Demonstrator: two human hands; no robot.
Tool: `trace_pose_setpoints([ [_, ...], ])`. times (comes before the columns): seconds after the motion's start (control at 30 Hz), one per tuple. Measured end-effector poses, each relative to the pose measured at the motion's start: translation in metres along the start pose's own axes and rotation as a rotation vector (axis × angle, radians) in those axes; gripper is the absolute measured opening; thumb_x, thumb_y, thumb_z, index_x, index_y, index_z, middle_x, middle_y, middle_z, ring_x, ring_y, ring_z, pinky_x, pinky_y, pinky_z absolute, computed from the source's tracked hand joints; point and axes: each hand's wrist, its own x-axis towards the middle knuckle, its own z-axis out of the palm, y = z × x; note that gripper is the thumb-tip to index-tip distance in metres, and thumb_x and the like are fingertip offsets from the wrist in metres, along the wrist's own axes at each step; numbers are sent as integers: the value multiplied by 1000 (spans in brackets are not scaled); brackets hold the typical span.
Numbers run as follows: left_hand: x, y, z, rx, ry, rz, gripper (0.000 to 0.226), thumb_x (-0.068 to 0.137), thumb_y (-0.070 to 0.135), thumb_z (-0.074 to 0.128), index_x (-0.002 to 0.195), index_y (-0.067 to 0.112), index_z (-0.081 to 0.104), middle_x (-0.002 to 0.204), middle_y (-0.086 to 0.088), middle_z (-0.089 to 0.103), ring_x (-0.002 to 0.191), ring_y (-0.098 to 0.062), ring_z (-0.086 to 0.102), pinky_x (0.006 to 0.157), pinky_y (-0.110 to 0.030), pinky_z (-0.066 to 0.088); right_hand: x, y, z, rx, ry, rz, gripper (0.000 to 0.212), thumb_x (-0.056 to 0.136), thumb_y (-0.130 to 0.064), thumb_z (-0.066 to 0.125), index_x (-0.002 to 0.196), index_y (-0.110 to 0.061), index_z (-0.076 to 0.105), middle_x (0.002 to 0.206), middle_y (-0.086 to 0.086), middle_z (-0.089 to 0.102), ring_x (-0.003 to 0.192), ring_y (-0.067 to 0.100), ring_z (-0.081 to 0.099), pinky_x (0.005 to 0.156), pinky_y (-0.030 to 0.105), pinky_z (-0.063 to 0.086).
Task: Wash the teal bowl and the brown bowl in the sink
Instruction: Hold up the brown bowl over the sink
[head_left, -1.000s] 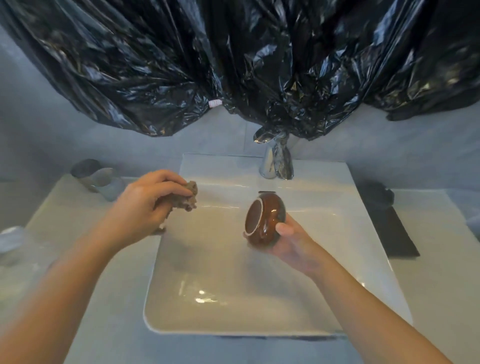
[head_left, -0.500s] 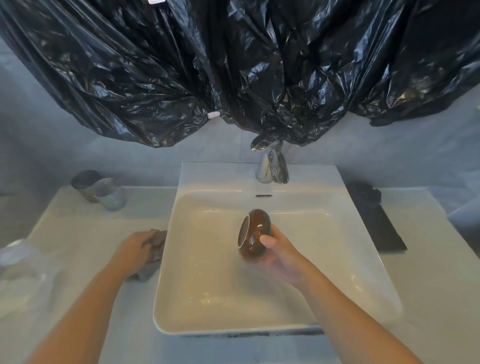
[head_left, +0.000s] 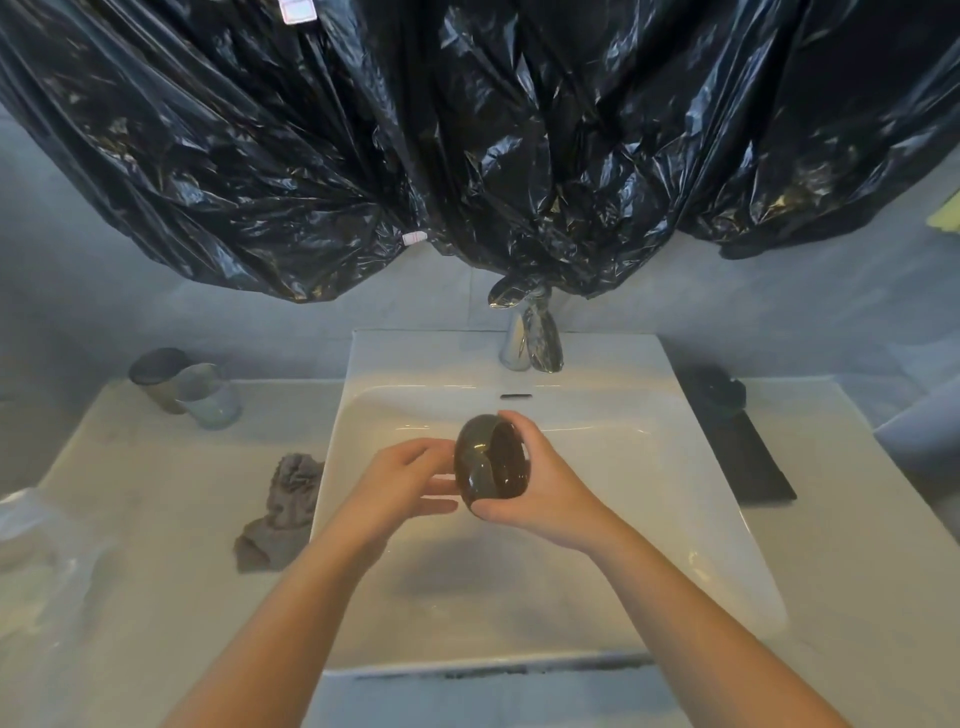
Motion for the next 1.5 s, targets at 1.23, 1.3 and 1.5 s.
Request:
trace_pose_setpoints([
  [1.23, 172, -38, 410, -47, 102, -229, 73, 62, 45, 49, 133, 27, 50, 136, 1, 56, 126, -18, 51, 106, -44, 42, -32, 243, -303, 489, 694, 449, 23, 92, -10, 64, 115, -12, 65, 104, 9, 72, 96, 26, 69, 54, 29, 58],
  [1.3, 188, -41, 417, -17, 138, -276, 67, 69, 38, 47, 134, 22, 47, 135, -5, 55, 125, -24, 51, 105, -46, 44, -21, 255, -300, 483, 699, 469, 15, 93, -10, 63, 107, -15, 65, 105, 11, 72, 97, 27, 70, 60, 33, 60],
  [1.5, 204, -27, 426, -6, 262, -337, 54, 91, 16, 48, 145, 16, 38, 138, -8, 49, 122, -27, 51, 102, -42, 46, 1, 270, -297, 336, 700, 494, 20, 93, -10, 63, 114, -11, 65, 100, 6, 69, 93, 25, 68, 53, 24, 59],
])
